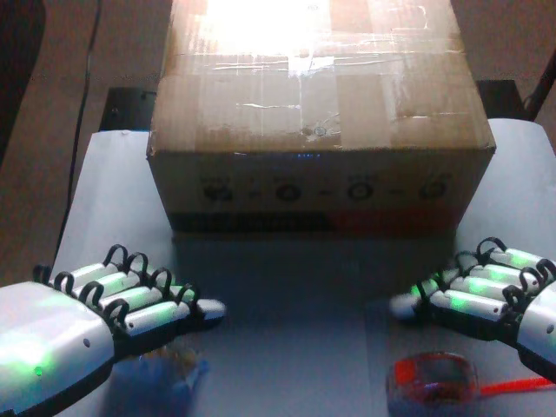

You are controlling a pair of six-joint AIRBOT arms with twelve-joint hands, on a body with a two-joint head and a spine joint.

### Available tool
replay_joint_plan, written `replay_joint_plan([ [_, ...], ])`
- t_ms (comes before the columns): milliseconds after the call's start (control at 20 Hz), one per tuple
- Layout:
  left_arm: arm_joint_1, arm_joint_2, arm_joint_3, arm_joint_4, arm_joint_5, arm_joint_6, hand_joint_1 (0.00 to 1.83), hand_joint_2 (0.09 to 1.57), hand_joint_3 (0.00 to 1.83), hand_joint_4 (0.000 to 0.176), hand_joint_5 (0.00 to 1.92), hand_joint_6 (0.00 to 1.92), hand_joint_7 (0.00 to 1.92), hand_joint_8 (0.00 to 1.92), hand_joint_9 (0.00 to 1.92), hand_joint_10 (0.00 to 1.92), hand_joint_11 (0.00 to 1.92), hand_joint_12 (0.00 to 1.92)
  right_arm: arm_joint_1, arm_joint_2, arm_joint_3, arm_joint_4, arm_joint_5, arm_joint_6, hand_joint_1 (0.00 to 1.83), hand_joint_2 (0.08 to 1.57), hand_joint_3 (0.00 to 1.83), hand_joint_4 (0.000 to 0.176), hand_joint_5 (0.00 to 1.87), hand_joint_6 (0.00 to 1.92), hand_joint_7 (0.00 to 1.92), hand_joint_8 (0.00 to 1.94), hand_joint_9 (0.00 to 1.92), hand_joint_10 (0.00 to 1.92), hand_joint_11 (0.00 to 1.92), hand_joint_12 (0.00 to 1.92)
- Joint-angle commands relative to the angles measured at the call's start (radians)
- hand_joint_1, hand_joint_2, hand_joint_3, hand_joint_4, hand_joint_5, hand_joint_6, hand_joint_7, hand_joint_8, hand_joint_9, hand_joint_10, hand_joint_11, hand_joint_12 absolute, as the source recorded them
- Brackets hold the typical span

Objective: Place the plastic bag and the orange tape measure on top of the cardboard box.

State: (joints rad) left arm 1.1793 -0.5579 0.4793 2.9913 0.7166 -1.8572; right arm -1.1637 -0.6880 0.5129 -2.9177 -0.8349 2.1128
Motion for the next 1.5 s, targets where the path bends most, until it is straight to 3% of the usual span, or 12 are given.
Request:
replay_joint_plan([
  [0, 0.000, 0.002, -0.005, 0.021, 0.108, -0.006, 0.73, 1.04, 0.00, 0.079, 0.24, 0.02, 0.17, 0.05, 0.00, 0.62, 0.00, 1.66, 0.009, -0.001, -0.003, -0.016, -0.101, 0.005, 0.68, 0.88, 0.01, 0.000, 0.29, 0.57, 0.31, 0.58, 0.16, 0.89, 0.00, 1.54],
  [400, 0.024, -0.008, 0.002, -0.005, 0.135, 0.000, 0.81, 0.98, 0.00, 0.066, 0.27, 0.01, 0.18, 0.01, 0.00, 0.63, 0.00, 1.92, 0.009, -0.002, 0.000, 0.006, -0.113, 0.005, 0.70, 0.91, 0.00, 0.000, 0.31, 0.49, 0.35, 0.52, 0.21, 0.86, 0.00, 1.53],
  [500, 0.024, -0.020, 0.013, -0.017, 0.141, 0.003, 0.82, 0.98, 0.00, 0.060, 0.24, 0.00, 0.16, 0.00, 0.00, 0.56, 0.00, 1.87, 0.009, -0.002, 0.007, 0.016, -0.118, 0.005, 0.72, 0.91, 0.00, 0.000, 0.30, 0.46, 0.33, 0.47, 0.18, 0.82, 0.00, 1.50],
  [550, 0.024, -0.028, 0.017, -0.029, 0.143, 0.013, 0.78, 1.00, 0.00, 0.089, 0.17, 0.00, 0.10, 0.00, 0.00, 0.38, 0.00, 1.70, 0.009, -0.012, 0.016, 0.020, -0.120, 0.005, 0.73, 0.91, 0.00, 0.000, 0.31, 0.45, 0.35, 0.43, 0.19, 0.80, 0.00, 1.50],
  [650, 0.024, -0.041, 0.022, -0.058, 0.153, 0.056, 0.82, 1.00, 0.00, 0.079, 0.17, 0.00, 0.12, 0.01, 0.00, 0.40, 0.00, 1.42, 0.009, -0.030, 0.032, 0.025, -0.123, 0.005, 0.69, 0.91, 0.00, 0.000, 0.31, 0.46, 0.37, 0.40, 0.21, 0.80, 0.00, 1.52],
  [750, 0.024, -0.056, 0.037, -0.067, 0.150, 0.057, 0.85, 0.97, 0.00, 0.083, 0.18, 0.00, 0.12, 0.01, 0.00, 0.44, 0.00, 1.53, 0.009, -0.047, 0.042, 0.028, -0.124, 0.005, 0.69, 0.91, 0.00, 0.000, 0.28, 0.50, 0.36, 0.37, 0.19, 0.81, 0.00, 1.51],
  [800, 0.024, -0.068, 0.048, -0.076, 0.146, 0.057, 0.85, 0.97, 0.00, 0.056, 0.20, 0.01, 0.12, 0.01, 0.00, 0.35, 0.00, 1.48, 0.009, -0.057, 0.050, 0.030, -0.124, 0.005, 0.68, 0.91, 0.00, 0.000, 0.27, 0.52, 0.37, 0.37, 0.18, 0.83, 0.00, 1.50],
  [900, 0.024, -0.094, 0.061, -0.088, 0.136, 0.057, 0.74, 1.02, 0.00, 0.067, 0.15, 0.00, 0.05, 0.00, 0.00, 0.14, 0.00, 1.16, 0.009, -0.076, 0.061, 0.033, -0.124, 0.005, 0.69, 0.91, 0.00, 0.000, 0.26, 0.53, 0.36, 0.36, 0.16, 0.83, 0.00, 1.48],
  [1100, 0.024, -0.124, 0.074, -0.105, 0.106, 0.057, 0.82, 0.97, 0.00, 0.022, 0.25, 0.02, 0.12, 0.04, 0.00, 0.50, 0.00, 1.67, 0.009, -0.098, 0.076, 0.038, -0.123, 0.004, 0.75, 0.90, 0.00, 0.000, 0.31, 0.42, 0.38, 0.27, 0.15, 0.83, 0.00, 1.42],
  [1200, 0.024, -0.135, 0.078, -0.108, 0.092, 0.057, 0.80, 0.99, 0.00, 0.093, 0.20, 0.00, 0.13, 0.03, 0.00, 0.58, 0.00, 1.59, 0.009, -0.110, 0.083, 0.040, -0.122, 0.004, 0.77, 0.90, 0.00, 0.000, 0.29, 0.40, 0.36, 0.26, 0.13, 0.84, 0.00, 1.47],
  [1350, 0.024, -0.151, 0.085, -0.113, 0.072, 0.057, 0.81, 0.97, 0.00, 0.052, 0.25, 0.01, 0.18, 0.04, 0.00, 0.84, 0.00, 1.81, 0.003, -0.127, 0.089, 0.045, -0.119, 0.001, 0.76, 0.89, 0.00, 0.000, 0.29, 0.42, 0.37, 0.27, 0.15, 0.87, 0.00, 1.49],
  [1450, 0.024, -0.166, 0.096, -0.120, 0.063, 0.057, 0.80, 0.97, 0.00, 0.053, 0.26, 0.00, 0.18, 0.04, 0.00, 0.74, 0.00, 1.74, 0.001, -0.139, 0.090, 0.071, -0.115, -0.057, 0.75, 0.89, 0.00, 0.000, 0.26, 0.42, 0.35, 0.27, 0.12, 0.87, 0.00, 1.43],
])
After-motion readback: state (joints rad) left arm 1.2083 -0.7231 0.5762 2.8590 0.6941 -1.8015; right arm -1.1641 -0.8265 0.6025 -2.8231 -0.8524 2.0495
